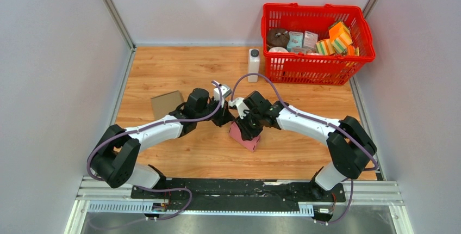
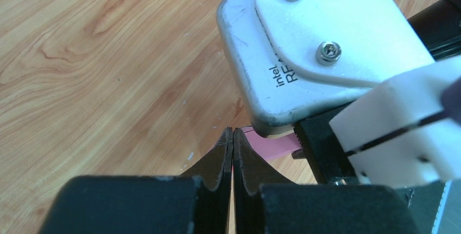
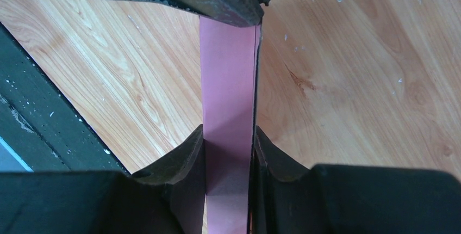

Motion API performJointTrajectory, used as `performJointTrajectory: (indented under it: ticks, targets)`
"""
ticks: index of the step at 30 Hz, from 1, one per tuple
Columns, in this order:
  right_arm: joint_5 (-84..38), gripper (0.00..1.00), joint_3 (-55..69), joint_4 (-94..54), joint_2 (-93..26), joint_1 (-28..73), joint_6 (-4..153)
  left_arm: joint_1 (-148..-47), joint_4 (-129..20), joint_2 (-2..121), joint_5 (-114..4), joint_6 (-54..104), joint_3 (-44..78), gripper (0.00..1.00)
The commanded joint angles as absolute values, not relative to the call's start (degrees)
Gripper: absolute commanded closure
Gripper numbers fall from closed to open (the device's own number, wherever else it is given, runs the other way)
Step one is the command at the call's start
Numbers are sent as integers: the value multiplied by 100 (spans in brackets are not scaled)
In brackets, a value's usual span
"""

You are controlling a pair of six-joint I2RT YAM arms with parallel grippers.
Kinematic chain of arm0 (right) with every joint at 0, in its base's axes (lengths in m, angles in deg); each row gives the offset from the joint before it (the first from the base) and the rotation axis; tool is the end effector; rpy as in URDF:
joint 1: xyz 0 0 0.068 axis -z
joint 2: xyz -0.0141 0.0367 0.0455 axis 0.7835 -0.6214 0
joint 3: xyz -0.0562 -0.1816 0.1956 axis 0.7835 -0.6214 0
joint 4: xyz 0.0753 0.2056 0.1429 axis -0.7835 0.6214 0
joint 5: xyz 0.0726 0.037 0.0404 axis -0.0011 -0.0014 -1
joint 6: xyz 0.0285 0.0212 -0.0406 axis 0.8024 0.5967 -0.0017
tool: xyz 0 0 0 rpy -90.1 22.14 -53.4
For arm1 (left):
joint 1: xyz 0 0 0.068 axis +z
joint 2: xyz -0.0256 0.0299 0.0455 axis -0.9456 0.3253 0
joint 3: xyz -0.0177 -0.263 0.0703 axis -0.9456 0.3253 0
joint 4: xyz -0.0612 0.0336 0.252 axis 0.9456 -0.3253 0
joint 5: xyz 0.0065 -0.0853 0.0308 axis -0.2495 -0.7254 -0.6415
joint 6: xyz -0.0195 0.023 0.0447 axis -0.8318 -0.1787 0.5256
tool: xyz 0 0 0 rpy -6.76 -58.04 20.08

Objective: Fold the paper box

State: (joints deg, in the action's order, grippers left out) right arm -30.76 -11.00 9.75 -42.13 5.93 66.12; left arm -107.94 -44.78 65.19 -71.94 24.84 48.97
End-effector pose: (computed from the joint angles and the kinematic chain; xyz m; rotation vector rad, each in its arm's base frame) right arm 0.2084 0.2270 0.2004 -1.1863 2.4767 0.6002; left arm 0.2267 -0.1893 0.2084 0.7416 2.0433 -0.9636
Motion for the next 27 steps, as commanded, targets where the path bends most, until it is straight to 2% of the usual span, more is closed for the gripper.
performJointTrajectory:
  ticks: [1,4,9,14,21,27]
  targets:
    - [-3041,83,-994,501,-4095,535,6651,-11030,-4486,6304,-7171,2877,5127,96]
    - [-3033,83,-976,500,-4130,526,6660,-11065,-4459,6339,-7268,2745,5137,100]
    - [-3015,83,-967,483,-4112,509,6678,-11144,-4328,6269,-7303,2508,5241,95]
    - [-3006,84,-959,500,-4086,482,6660,-11180,-4415,6321,-7145,2596,5242,97]
    - [-3024,84,-976,483,-4086,456,6678,-11241,-4327,6234,-7040,2587,5339,86]
    - [-3050,84,-985,474,-4086,447,6678,-11241,-4328,6172,-7048,2605,5365,82]
